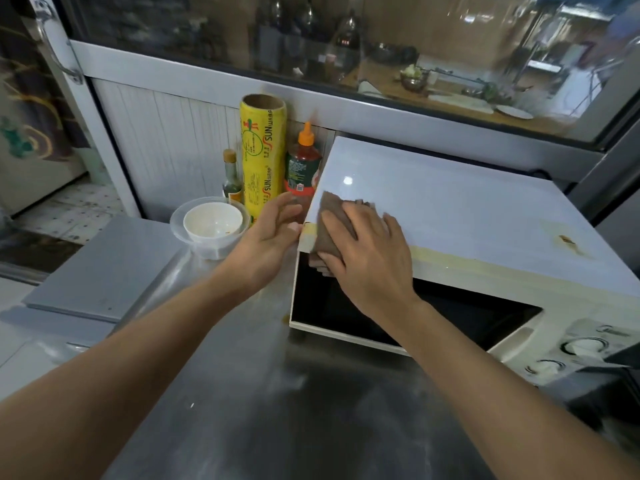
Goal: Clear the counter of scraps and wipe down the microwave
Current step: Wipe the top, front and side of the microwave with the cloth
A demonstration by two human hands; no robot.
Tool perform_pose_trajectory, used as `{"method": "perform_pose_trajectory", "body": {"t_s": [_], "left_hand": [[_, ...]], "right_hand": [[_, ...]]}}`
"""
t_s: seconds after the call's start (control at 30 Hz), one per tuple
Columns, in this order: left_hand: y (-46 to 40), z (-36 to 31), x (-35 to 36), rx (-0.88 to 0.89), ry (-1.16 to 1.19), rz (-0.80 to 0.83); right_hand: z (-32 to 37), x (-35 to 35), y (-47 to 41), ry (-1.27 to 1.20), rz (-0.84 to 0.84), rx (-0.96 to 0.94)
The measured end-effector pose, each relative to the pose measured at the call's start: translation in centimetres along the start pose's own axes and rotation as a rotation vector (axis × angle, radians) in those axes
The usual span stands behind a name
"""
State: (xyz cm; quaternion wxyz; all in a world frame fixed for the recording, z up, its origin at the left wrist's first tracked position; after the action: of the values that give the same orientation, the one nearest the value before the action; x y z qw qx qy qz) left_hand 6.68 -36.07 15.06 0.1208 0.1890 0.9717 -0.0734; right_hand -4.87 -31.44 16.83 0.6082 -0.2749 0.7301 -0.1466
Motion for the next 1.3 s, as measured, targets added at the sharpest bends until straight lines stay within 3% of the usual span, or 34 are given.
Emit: {"method": "perform_pose_trajectory", "body": {"t_s": [0.13, 0.27, 0.37, 0.47, 0.67, 0.77, 0.9, 1.13, 1.3], "left_hand": [[0.4, -2.1, 2.6, 0.135, -0.566, -0.081], [0.3, -2.7, 6.5, 0.184, -0.789, -0.114], [0.5, -3.1, 8.1, 0.158, -0.816, -0.164], [0.6, -4.0, 10.0, 0.2, -0.79, -0.144], [0.3, -4.9, 11.9, 0.192, -0.726, -0.185], [0.3, -4.7, 11.6, 0.215, -0.75, -0.172], [0.0, -4.7, 11.2, 0.217, -0.758, -0.143], [-0.3, -4.8, 11.2, 0.22, -0.751, -0.159], [-0.1, -4.6, 11.1, 0.229, -0.709, -0.166]], "right_hand": [[-7.4, -1.3, 5.3, 0.087, 0.06, 0.069], [-15.5, -3.1, 11.0, 0.156, 0.138, 0.21], [-18.6, -4.1, 13.6, 0.146, 0.14, 0.328], [-16.7, -4.5, 12.8, 0.064, 0.02, 0.381], [-7.7, -2.5, 6.1, -0.068, -0.058, 0.189], [-9.1, -2.6, 6.8, -0.056, -0.034, 0.104], [-12.6, -3.2, 9.0, -0.048, -0.046, 0.139], [-10.8, -2.1, 6.9, -0.103, 0.034, -0.02], [-12.9, -2.8, 8.3, -0.149, 0.004, 0.032]]}}
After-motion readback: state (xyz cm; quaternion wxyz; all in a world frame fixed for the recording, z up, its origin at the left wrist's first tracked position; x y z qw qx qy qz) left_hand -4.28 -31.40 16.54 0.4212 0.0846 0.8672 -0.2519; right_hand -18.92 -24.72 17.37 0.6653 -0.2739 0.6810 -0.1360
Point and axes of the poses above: each hand's wrist, its own y-axis away from the middle knuckle, its own x-axis out of the palm, z = x × y, the point moved 8 cm from there along -y, towards the middle knuckle, and after that the axes turned 1 degree about -x, right-handed, at the moved point
